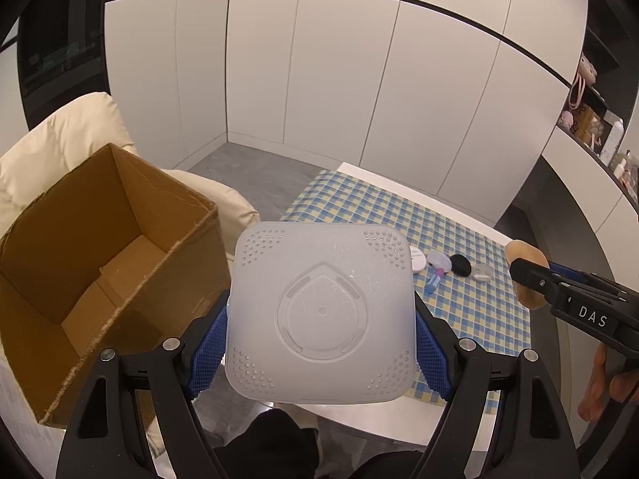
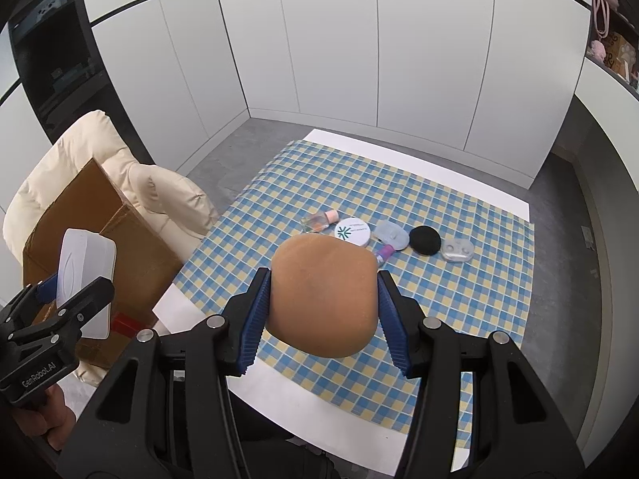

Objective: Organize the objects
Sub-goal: 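Carry the clear container and tan sponge toward the cardboard box with both tools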

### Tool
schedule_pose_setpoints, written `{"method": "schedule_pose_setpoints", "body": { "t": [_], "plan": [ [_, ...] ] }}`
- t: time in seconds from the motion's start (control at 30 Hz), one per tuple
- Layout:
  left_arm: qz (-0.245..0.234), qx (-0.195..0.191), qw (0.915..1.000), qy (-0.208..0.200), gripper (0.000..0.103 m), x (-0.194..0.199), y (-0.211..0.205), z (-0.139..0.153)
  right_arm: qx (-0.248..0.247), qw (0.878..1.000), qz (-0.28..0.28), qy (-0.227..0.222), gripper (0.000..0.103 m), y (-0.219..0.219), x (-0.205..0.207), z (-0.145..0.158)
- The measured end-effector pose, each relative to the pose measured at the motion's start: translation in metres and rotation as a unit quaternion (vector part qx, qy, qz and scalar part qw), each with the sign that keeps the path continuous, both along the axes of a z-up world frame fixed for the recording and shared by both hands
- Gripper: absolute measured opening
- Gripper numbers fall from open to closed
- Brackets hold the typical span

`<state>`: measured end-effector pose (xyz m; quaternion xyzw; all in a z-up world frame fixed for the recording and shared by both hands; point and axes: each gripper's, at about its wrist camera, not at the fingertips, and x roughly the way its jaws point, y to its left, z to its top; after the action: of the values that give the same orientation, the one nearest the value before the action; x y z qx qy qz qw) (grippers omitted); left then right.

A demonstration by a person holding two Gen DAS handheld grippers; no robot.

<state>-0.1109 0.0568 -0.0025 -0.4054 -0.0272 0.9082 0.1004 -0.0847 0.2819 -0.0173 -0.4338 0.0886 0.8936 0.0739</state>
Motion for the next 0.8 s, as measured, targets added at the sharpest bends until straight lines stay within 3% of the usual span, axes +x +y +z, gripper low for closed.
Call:
{"method": "schedule_pose_setpoints", "body": {
  "t": [0.8],
  "plan": [
    [0.063, -0.004, 0.9979, 0.017, 0.081, 0.003, -0.073, 0.011, 0.001, 0.999, 0.054, 0.007, 0.054, -0.068, -0.038, -0.002]
  ]
}}
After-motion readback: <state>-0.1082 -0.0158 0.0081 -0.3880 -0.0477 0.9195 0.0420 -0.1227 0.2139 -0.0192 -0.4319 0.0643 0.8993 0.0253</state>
